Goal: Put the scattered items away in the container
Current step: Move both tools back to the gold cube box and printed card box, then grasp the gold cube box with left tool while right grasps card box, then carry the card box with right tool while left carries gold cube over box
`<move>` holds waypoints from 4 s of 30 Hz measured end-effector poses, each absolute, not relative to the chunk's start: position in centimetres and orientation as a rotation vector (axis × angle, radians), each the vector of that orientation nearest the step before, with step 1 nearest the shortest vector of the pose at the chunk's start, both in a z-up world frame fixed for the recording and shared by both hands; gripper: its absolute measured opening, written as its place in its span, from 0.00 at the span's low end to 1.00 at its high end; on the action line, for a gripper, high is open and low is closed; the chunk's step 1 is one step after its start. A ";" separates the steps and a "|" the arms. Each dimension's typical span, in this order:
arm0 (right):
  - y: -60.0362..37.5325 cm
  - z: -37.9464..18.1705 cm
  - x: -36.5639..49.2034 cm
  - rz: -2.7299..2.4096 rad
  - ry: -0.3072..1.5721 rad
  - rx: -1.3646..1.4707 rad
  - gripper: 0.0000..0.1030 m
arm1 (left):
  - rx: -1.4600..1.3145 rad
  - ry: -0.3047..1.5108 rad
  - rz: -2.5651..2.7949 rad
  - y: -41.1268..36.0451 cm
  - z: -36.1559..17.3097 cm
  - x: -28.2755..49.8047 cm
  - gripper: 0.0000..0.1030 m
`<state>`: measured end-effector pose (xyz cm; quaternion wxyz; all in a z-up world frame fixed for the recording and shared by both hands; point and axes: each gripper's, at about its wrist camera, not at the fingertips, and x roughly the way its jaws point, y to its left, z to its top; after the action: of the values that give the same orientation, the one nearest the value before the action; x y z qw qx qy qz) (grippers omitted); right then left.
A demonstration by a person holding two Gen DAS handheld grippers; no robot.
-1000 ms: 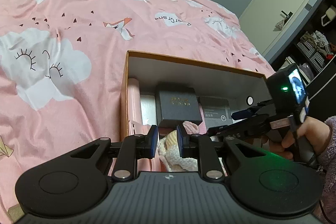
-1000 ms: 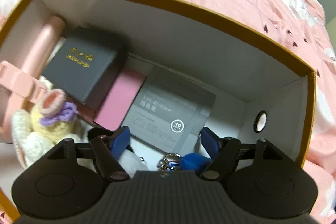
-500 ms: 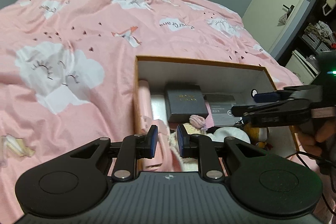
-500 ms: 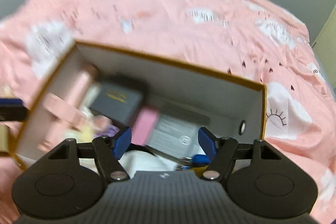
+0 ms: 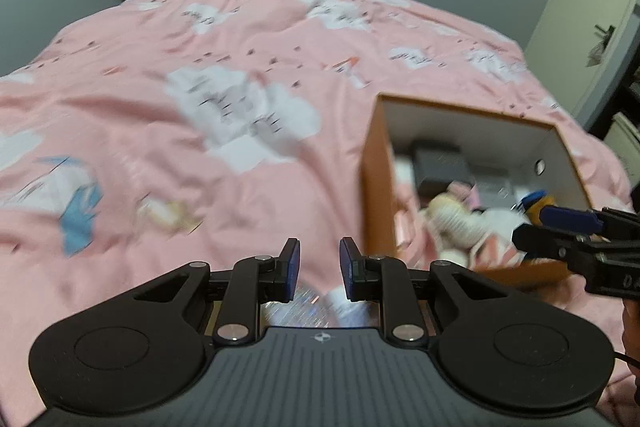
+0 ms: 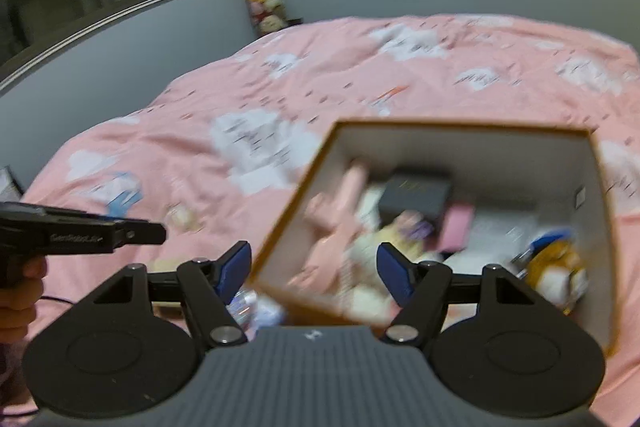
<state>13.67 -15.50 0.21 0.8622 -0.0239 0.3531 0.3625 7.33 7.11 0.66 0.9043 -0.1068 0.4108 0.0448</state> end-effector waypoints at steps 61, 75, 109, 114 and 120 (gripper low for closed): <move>-9.4 -14.7 12.6 0.802 1.189 -0.381 0.72 | -0.419 1.094 0.238 12.9 -10.3 10.5 0.66; -11.9 -10.8 12.6 0.753 1.090 -0.265 0.62 | -0.299 0.975 0.165 10.1 -5.4 7.4 0.53; -19.8 2.5 21.9 0.536 0.868 -0.006 0.61 | -0.035 0.680 -0.142 0.1 3.7 12.0 0.53; -19.8 1.4 26.4 0.465 0.903 -0.022 0.61 | -0.026 0.684 -0.161 -0.8 3.3 14.0 0.53; -19.1 -0.6 30.4 0.409 0.976 -0.057 0.61 | -0.022 0.701 -0.180 -1.5 2.4 16.0 0.53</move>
<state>30.39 -19.14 -0.61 0.8628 -0.0274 0.4655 0.1951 16.01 -1.52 2.42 0.9352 -0.0108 0.3428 -0.0880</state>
